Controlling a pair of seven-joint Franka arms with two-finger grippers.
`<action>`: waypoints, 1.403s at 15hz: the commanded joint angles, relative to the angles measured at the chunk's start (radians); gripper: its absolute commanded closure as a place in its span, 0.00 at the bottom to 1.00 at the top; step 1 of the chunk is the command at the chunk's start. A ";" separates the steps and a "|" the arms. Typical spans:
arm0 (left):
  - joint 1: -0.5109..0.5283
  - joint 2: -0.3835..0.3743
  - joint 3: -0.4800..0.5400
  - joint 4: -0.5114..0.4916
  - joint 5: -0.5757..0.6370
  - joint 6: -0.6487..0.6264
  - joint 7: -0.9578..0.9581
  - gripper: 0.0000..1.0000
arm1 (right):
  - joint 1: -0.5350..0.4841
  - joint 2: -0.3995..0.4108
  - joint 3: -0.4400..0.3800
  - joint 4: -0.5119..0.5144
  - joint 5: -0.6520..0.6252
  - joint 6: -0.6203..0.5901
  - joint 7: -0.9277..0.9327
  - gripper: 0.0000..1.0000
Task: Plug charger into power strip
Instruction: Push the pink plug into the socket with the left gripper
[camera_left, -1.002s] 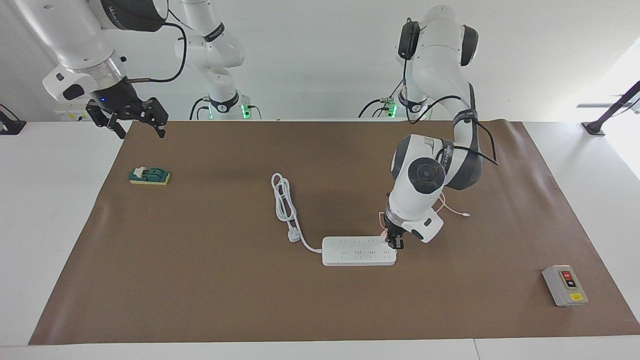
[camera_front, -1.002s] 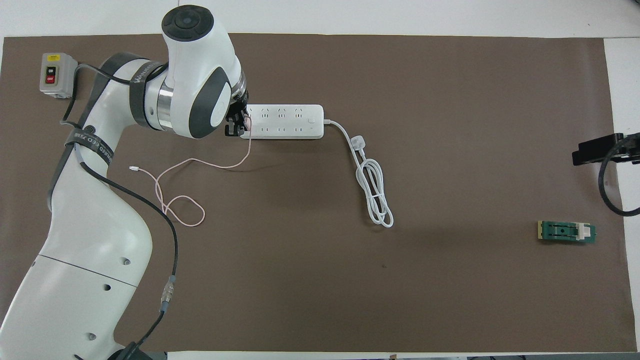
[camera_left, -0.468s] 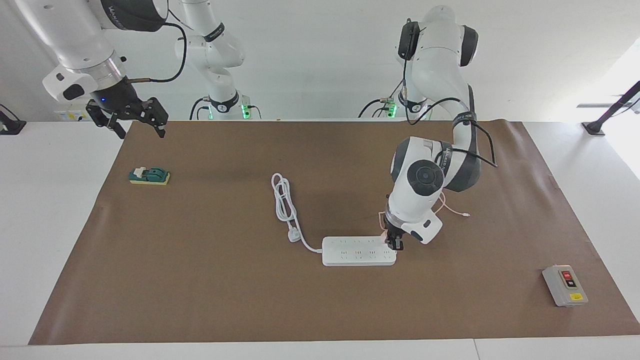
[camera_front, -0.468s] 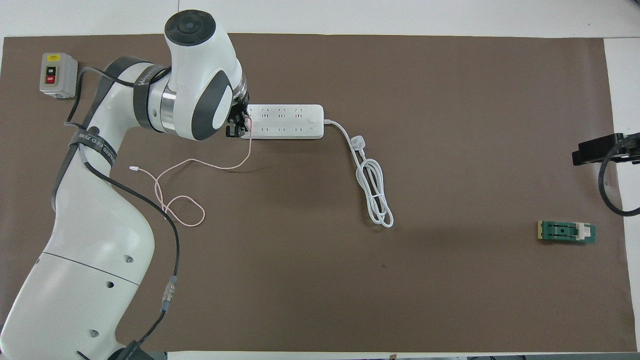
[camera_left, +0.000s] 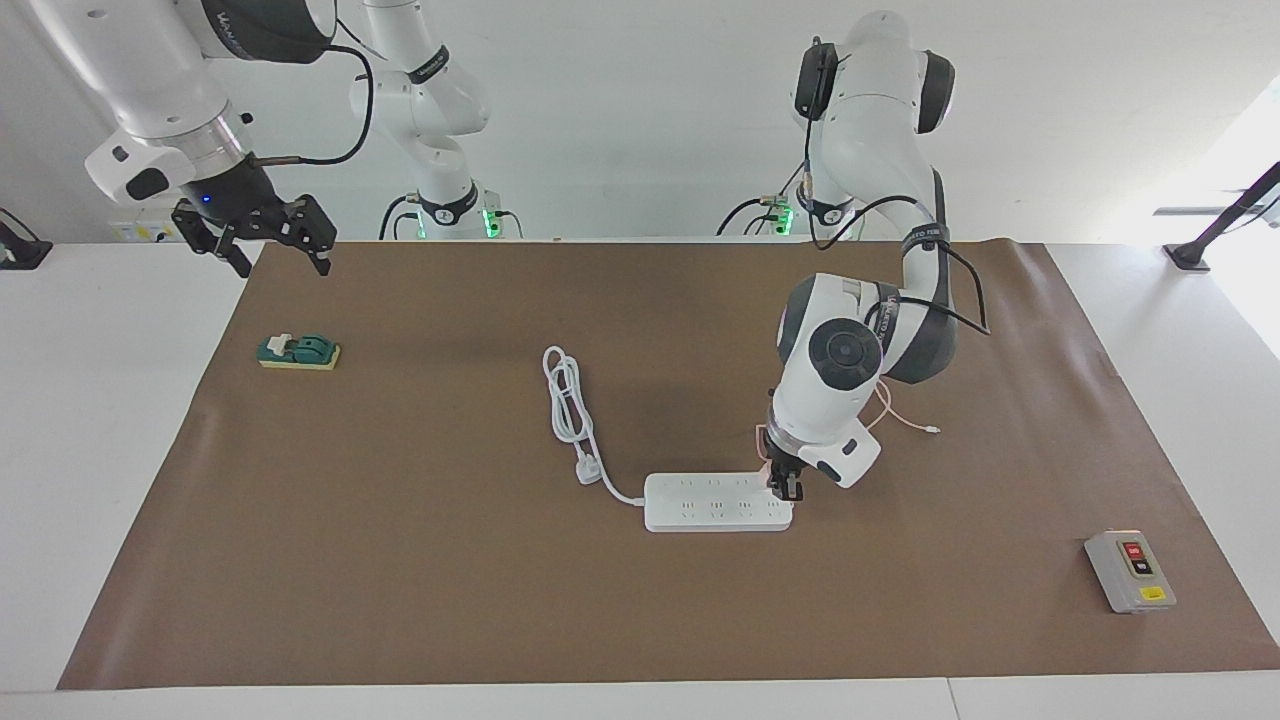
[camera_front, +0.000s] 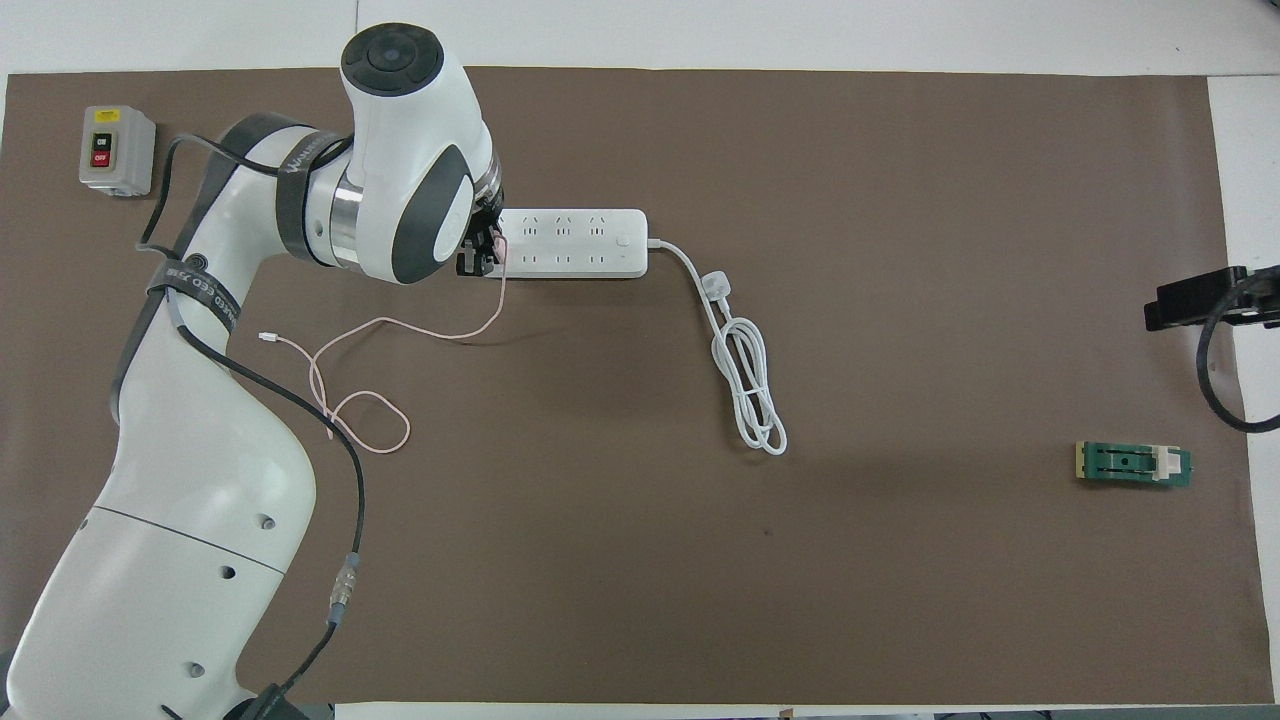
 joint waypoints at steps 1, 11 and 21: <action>-0.014 0.004 0.009 -0.008 0.013 0.029 -0.019 1.00 | -0.012 -0.013 0.009 -0.012 0.007 -0.005 -0.016 0.00; -0.014 0.033 0.010 -0.010 0.029 0.040 -0.018 1.00 | -0.012 -0.013 0.009 -0.014 0.005 -0.005 -0.021 0.00; -0.025 0.034 0.010 -0.039 0.028 0.091 -0.053 1.00 | -0.012 -0.013 0.009 -0.012 0.005 -0.003 -0.018 0.00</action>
